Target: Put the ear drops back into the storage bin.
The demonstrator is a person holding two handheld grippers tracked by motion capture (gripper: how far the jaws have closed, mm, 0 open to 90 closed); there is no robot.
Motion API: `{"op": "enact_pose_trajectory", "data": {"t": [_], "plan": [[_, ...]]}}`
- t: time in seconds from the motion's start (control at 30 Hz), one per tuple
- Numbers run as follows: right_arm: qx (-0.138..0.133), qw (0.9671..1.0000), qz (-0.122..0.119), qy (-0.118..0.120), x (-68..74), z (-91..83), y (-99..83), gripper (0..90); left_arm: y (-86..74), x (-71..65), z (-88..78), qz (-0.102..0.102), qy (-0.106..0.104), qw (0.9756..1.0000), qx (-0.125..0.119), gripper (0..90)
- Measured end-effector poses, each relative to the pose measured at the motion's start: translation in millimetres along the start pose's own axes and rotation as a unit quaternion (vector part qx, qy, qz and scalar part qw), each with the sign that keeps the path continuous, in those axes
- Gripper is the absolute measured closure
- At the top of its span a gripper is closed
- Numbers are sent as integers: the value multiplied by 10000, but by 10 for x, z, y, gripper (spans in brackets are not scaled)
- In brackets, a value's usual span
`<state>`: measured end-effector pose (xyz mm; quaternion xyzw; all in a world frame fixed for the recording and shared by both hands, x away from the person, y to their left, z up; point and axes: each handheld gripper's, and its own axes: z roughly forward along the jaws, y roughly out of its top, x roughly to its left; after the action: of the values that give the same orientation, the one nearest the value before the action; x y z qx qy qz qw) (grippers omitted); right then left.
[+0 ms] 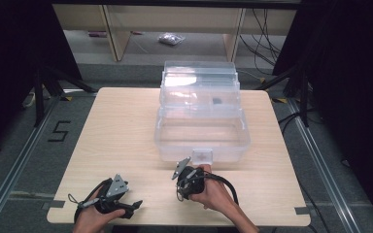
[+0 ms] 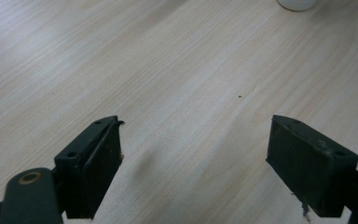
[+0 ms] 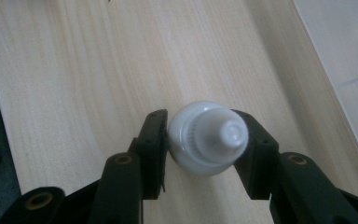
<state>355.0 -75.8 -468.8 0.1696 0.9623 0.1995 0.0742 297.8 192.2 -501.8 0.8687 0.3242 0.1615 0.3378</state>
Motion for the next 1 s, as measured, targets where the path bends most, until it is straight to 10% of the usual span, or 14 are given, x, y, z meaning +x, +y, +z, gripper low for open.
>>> {"op": "enact_pose_trajectory", "data": {"t": [1.0], "plan": [[-97,9998,64,133,-153,-480,-52,601,-4,12,-1,-11,13,10000,54,173]]}}
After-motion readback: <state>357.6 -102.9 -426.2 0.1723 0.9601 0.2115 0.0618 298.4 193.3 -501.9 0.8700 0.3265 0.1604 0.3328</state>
